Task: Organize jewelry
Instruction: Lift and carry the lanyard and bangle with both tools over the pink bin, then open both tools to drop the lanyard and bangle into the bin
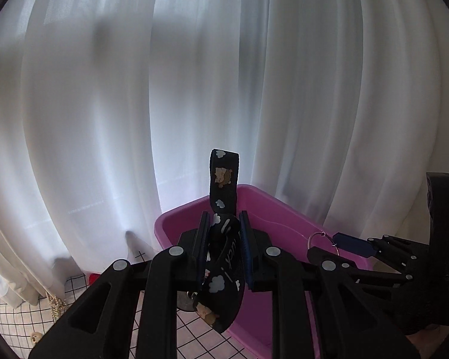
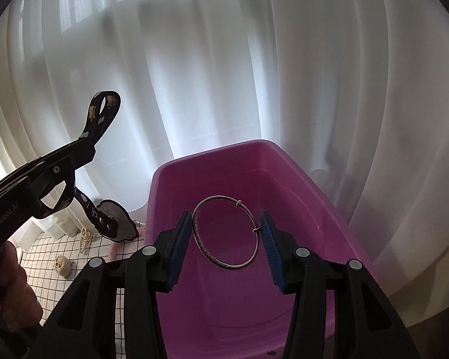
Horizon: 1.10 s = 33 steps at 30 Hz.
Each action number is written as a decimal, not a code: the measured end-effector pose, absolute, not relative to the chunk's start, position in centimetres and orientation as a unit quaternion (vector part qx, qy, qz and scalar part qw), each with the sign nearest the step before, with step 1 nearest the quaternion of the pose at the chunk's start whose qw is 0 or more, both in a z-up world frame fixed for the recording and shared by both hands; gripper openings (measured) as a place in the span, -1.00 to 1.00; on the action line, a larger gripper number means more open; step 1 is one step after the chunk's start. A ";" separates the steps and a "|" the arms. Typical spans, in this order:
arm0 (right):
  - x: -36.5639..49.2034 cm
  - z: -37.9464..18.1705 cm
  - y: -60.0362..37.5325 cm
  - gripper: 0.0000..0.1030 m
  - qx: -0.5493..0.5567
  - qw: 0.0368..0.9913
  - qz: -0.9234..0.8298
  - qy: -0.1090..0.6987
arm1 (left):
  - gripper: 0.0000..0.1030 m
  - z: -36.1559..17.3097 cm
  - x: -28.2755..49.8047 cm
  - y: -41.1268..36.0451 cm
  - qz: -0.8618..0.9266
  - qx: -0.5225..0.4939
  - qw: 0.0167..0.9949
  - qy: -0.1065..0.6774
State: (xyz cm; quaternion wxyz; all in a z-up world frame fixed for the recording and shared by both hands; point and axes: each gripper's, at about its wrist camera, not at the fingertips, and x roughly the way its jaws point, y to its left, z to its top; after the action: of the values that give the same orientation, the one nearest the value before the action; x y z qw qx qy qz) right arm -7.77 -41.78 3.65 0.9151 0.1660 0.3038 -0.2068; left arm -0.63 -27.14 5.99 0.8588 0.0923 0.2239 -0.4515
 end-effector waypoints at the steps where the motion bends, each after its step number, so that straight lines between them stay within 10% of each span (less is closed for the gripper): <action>1: -7.7 3.3 -42.3 -0.11 0.169 0.913 -0.208 0.309 | -0.63 5.5 -0.5 -28.3 -0.452 0.094 0.855 0.236; 23: -5.0 -3.8 -46.4 -0.07 0.210 0.865 -0.203 0.409 | -0.57 -3.8 2.6 -36.9 -0.399 0.159 0.806 0.408; 27: -5.2 -4.1 -46.2 0.24 0.218 0.858 -0.206 0.416 | 0.31 -3.6 2.7 -36.5 -0.396 0.158 0.807 0.409; 33: -5.7 -4.0 -46.0 0.24 0.222 0.859 -0.211 0.411 | 0.47 -2.9 3.1 -35.8 -0.384 0.156 0.813 0.408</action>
State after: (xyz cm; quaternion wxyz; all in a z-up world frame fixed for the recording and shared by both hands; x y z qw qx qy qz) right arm -5.72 -45.96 -4.02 0.8586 0.2219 0.4110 -0.2113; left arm 3.06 -35.84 -2.92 0.8135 0.1559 0.4082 -0.3838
